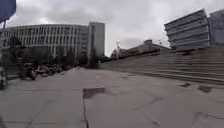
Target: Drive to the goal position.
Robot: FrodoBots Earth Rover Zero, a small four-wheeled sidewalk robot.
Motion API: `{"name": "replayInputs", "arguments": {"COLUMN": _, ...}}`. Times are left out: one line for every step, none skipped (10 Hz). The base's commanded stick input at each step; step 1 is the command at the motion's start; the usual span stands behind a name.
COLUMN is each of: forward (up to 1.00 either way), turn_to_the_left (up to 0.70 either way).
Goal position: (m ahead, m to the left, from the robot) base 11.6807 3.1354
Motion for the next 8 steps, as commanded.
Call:
{"name": "replayInputs", "arguments": {"forward": 0.7, "turn_to_the_left": 0.02}}
{"name": "replayInputs", "arguments": {"forward": 0.7, "turn_to_the_left": 0.02}}
{"name": "replayInputs", "arguments": {"forward": 0.7, "turn_to_the_left": 0.0}}
{"name": "replayInputs", "arguments": {"forward": 0.7, "turn_to_the_left": 0.02}}
{"name": "replayInputs", "arguments": {"forward": 0.7, "turn_to_the_left": 0.02}}
{"name": "replayInputs", "arguments": {"forward": 0.7, "turn_to_the_left": 0.02}}
{"name": "replayInputs", "arguments": {"forward": 0.7, "turn_to_the_left": 0.01}}
{"name": "replayInputs", "arguments": {"forward": 0.7, "turn_to_the_left": 0.0}}
